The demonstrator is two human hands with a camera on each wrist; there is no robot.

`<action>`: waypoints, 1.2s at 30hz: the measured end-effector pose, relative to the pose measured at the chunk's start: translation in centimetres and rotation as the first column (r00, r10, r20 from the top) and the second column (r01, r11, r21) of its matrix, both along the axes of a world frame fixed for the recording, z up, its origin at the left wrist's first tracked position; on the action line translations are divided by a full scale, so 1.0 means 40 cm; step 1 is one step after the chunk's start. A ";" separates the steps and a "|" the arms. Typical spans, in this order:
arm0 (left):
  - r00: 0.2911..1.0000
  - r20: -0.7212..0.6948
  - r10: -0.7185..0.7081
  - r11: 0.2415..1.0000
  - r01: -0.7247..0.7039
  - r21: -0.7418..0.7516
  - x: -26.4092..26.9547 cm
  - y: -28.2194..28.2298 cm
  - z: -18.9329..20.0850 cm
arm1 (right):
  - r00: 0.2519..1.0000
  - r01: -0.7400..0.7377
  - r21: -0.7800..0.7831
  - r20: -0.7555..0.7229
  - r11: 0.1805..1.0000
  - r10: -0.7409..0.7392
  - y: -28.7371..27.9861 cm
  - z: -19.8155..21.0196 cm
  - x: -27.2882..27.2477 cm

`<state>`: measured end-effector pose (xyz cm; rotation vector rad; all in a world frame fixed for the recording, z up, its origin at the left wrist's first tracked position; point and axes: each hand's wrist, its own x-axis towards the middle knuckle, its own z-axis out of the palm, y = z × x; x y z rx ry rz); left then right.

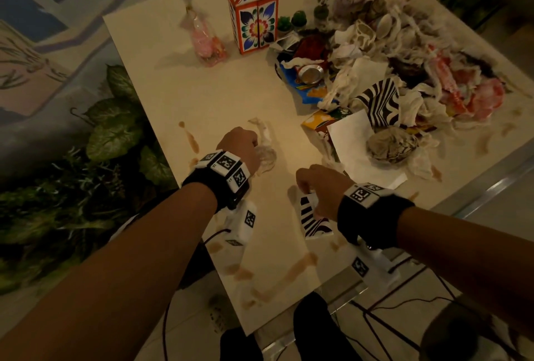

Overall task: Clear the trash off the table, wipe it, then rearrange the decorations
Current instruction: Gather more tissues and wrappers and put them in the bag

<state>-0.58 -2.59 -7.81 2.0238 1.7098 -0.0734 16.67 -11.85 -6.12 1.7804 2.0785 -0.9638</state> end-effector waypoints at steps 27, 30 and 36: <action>0.577 0.539 0.613 0.702 -0.711 -0.037 -0.605 -0.129 0.124 | 0.916 0.219 0.322 -0.393 0.921 -0.081 0.276 0.210 -0.339; 0.614 0.363 0.701 0.664 -0.748 -0.015 -0.704 -0.196 0.083 | 0.904 0.107 0.223 -0.428 0.969 -0.001 0.257 0.174 -0.488; 0.549 0.139 0.824 0.564 -0.817 -0.119 -0.863 -0.309 -0.104 | 0.943 -0.092 -0.013 -0.323 0.996 0.083 0.176 0.014 -0.773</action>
